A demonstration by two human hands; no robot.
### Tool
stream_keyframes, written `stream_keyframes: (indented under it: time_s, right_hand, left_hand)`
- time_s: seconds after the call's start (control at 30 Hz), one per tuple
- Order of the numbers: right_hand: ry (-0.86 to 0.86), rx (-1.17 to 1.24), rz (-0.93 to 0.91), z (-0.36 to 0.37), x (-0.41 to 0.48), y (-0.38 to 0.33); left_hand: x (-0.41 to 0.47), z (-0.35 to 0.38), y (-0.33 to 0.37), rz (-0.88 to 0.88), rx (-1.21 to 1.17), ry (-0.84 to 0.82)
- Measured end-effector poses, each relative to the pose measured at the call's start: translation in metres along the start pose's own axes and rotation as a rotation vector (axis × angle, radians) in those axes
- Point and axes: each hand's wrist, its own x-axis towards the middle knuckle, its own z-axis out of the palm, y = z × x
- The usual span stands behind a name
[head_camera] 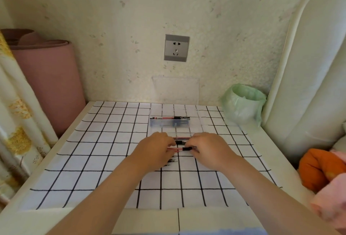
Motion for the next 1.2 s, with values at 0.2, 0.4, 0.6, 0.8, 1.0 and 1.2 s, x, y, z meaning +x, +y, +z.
stream_keyframes:
  time_s: [0.2, 0.4, 0.6, 0.8, 1.0, 1.2]
  right_hand:
    - [0.002, -0.116, -0.029, 0.009, 0.002, 0.003]
    - [0.025, 0.042, 0.017, -0.006, 0.003, 0.003]
    - [-0.043, 0.207, 0.026, -0.014, -0.003, -0.014]
    - [-0.215, 0.207, 0.068, -0.004, 0.000, -0.023]
    - [-0.251, 0.211, 0.091, -0.003, 0.000, -0.029]
    - [-0.233, 0.187, 0.036, -0.002, 0.003, -0.033]
  left_hand:
    - [0.003, 0.003, 0.001, -0.006, 0.022, -0.018]
    - [0.009, 0.004, 0.007, 0.061, 0.024, 0.050]
    - [0.010, -0.002, 0.011, 0.014, -0.083, -0.039]
    - [0.005, -0.011, 0.010, -0.014, -0.177, -0.165]
    - [-0.001, -0.016, 0.010, -0.027, -0.224, -0.204]
    - [-0.002, -0.024, 0.005, -0.042, -0.231, -0.264]
